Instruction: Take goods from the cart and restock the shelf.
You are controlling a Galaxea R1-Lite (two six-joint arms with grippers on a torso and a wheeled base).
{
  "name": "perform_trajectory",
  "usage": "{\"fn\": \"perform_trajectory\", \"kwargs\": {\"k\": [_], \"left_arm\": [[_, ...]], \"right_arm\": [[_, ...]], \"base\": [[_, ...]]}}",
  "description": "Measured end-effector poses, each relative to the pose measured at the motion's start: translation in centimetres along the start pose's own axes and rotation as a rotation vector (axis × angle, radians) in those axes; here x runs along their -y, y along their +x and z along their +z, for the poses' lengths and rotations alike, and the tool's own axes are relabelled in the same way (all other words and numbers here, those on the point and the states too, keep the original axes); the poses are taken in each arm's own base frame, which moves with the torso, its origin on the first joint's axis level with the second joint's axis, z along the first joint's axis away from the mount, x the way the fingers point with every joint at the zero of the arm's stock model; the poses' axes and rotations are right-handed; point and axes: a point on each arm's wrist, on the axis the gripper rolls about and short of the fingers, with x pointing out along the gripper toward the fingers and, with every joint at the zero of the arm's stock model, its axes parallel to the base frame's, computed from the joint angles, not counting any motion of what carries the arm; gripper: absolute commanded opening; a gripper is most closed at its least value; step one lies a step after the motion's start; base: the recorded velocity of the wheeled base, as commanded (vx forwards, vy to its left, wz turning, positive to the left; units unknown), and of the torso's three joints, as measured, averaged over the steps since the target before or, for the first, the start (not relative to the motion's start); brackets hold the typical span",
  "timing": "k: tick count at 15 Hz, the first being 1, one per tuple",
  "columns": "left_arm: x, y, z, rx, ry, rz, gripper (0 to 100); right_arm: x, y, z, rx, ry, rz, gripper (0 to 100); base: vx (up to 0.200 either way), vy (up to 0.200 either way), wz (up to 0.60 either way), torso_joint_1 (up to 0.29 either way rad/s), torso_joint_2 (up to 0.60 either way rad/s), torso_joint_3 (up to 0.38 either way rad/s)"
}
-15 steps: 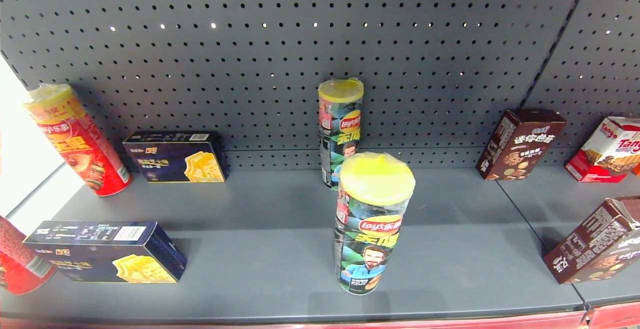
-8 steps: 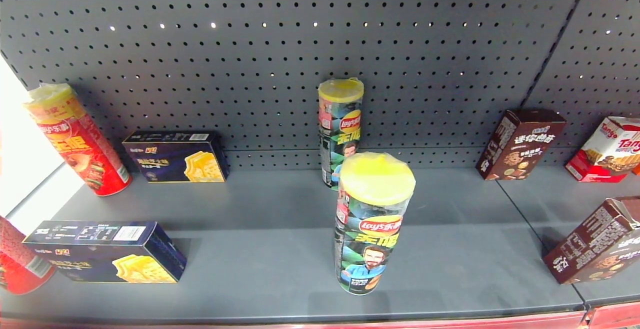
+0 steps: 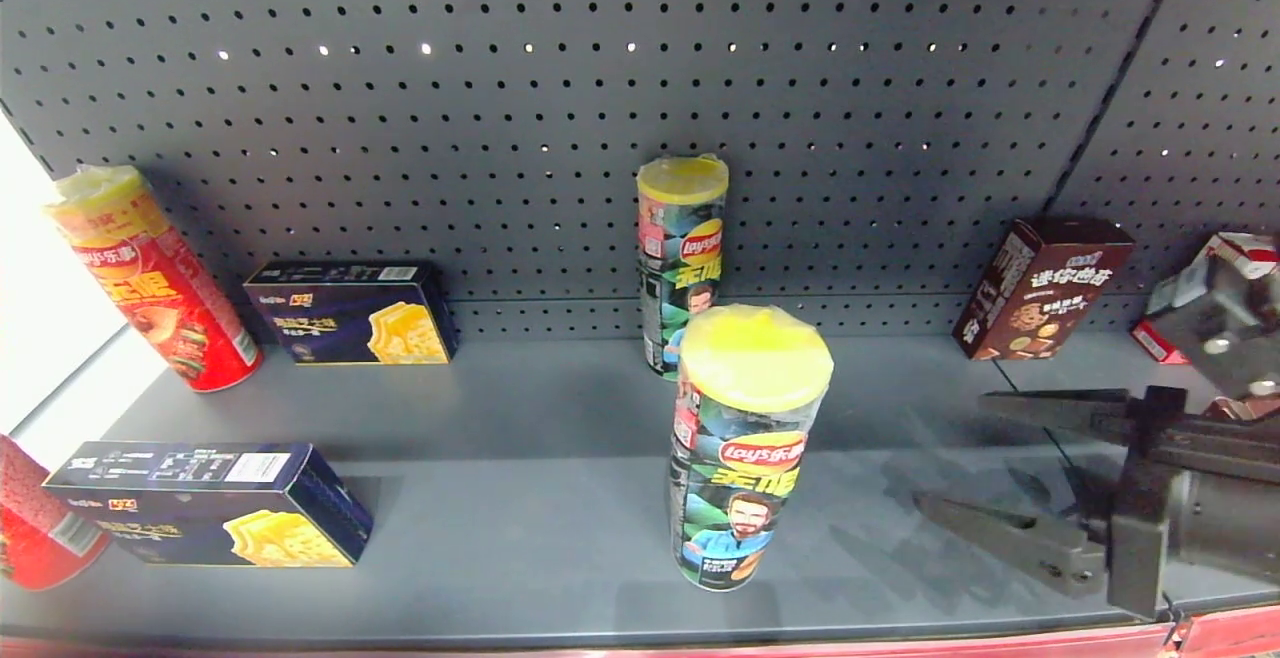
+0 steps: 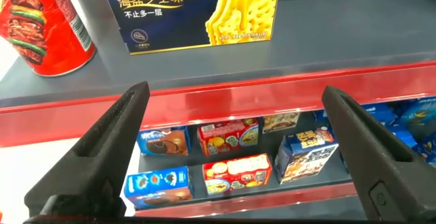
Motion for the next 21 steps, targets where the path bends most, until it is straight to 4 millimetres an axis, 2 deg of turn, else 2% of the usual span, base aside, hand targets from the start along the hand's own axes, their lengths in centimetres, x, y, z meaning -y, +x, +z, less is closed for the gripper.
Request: {"fn": "perform_trajectory", "kwargs": {"k": [4,8,16,21], "left_arm": [[0.0,0.0,0.0,0.000,0.001,-0.001,100],[0.0,0.0,0.0,0.000,0.001,-0.001,100],[0.0,0.0,0.0,0.000,0.001,-0.002,100],[0.0,0.0,0.0,-0.001,0.001,-0.002,100]], "right_arm": [[-0.2,4.1,-0.2,-0.100,-0.022,0.023,100],[-0.2,6.2,-0.2,-0.138,-0.027,0.034,100],[-0.2,8.5,0.1,-0.164,-0.045,0.040,100],[-0.2,8.6,-0.2,-0.176,-0.046,0.043,100]], "base": [[0.000,0.000,0.00,0.000,0.00,0.000],[0.000,0.000,0.00,0.000,0.00,0.000],[0.000,0.000,0.00,0.000,0.00,0.000],[0.000,0.000,0.00,0.000,0.00,0.000]]}}
